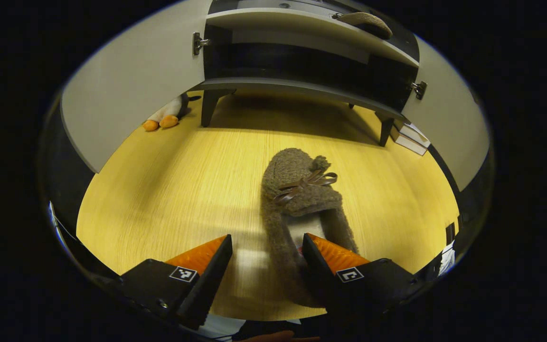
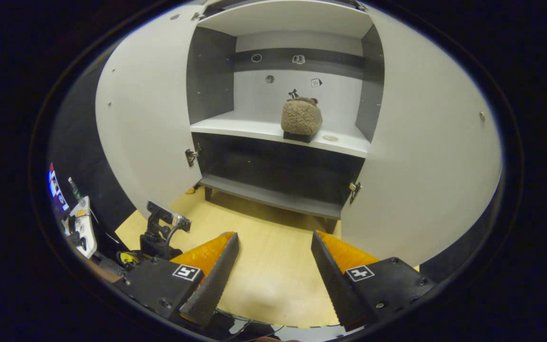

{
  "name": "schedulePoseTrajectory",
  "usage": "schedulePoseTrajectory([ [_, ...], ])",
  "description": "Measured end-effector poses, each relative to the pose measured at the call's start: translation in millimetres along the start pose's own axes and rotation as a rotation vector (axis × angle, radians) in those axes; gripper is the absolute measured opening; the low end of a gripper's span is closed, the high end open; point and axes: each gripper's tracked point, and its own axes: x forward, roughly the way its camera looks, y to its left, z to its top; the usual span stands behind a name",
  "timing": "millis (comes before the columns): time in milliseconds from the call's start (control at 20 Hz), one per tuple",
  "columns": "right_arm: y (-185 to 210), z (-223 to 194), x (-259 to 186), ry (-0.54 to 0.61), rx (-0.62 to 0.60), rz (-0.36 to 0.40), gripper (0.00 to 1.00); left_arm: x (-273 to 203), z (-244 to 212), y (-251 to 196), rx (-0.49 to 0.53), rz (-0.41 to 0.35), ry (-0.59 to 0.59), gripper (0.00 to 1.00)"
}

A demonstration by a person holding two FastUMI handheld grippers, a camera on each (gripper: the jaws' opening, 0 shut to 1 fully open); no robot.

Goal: Grab one shoe with the right hand and put it into the shoe cabinet, grab the other shoe with the left hand and put it into the shoe cabinet; then close the right door with the right hand and the left door with the left hand.

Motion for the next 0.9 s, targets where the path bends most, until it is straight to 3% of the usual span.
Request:
schedulePoseTrajectory([
  [50, -1.2, 0.7, 0.7, -0.001, -0.004, -0.005, 0.96, 3.1, -0.6, -4.2, -0.001, -0.018, 0.005, 0.85],
  [100, -1.9, 2.5, 1.3, -0.004, -0.008, -0.010, 0.96, 5.6, -1.1, -8.5, 0.013, -0.025, 0.011, 0.82],
  [200, -0.8, 2.7, 2.9, -0.002, -0.015, -0.011, 0.96, 7.7, -1.5, -20.9, 0.082, -0.050, 0.024, 0.60],
  [250, -0.2, 2.7, 4.4, -0.001, -0.018, -0.010, 0.96, 6.4, 0.7, -21.9, 0.113, -0.032, 0.009, 0.51],
  [300, 0.9, 3.2, 5.9, 0.000, -0.022, -0.009, 0.96, 8.7, 4.8, -13.5, 0.142, 0.025, -0.007, 0.35],
  [400, 3.0, 2.5, 6.9, 0.007, -0.029, -0.006, 0.96, 9.8, 6.0, -9.2, 0.136, 0.051, -0.016, 0.07],
  [450, 3.0, 2.7, 7.8, 0.008, -0.033, -0.007, 0.96, 10.2, 4.6, -9.2, 0.141, 0.061, -0.007, 0.01],
  [700, 5.6, 1.2, 9.1, 0.021, -0.057, -0.005, 0.96, 6.3, 9.9, -6.1, 0.103, 0.066, -0.018, 0.00],
  [750, 6.1, 0.0, 9.1, 0.023, -0.061, -0.006, 0.96, 4.3, 14.5, -6.6, 0.096, 0.060, -0.027, 0.11],
  [800, 5.8, -0.5, 8.9, 0.025, -0.066, -0.008, 0.96, 3.4, 17.5, -8.3, 0.090, 0.054, -0.031, 0.11],
  [850, 6.1, -0.6, 9.1, 0.024, -0.068, -0.008, 0.96, 1.8, 20.0, -8.4, 0.087, 0.049, -0.034, 0.00],
  [900, 7.1, 0.3, 9.6, 0.023, -0.067, -0.008, 0.96, 2.5, 23.3, -7.1, 0.081, 0.046, -0.039, 0.00],
])
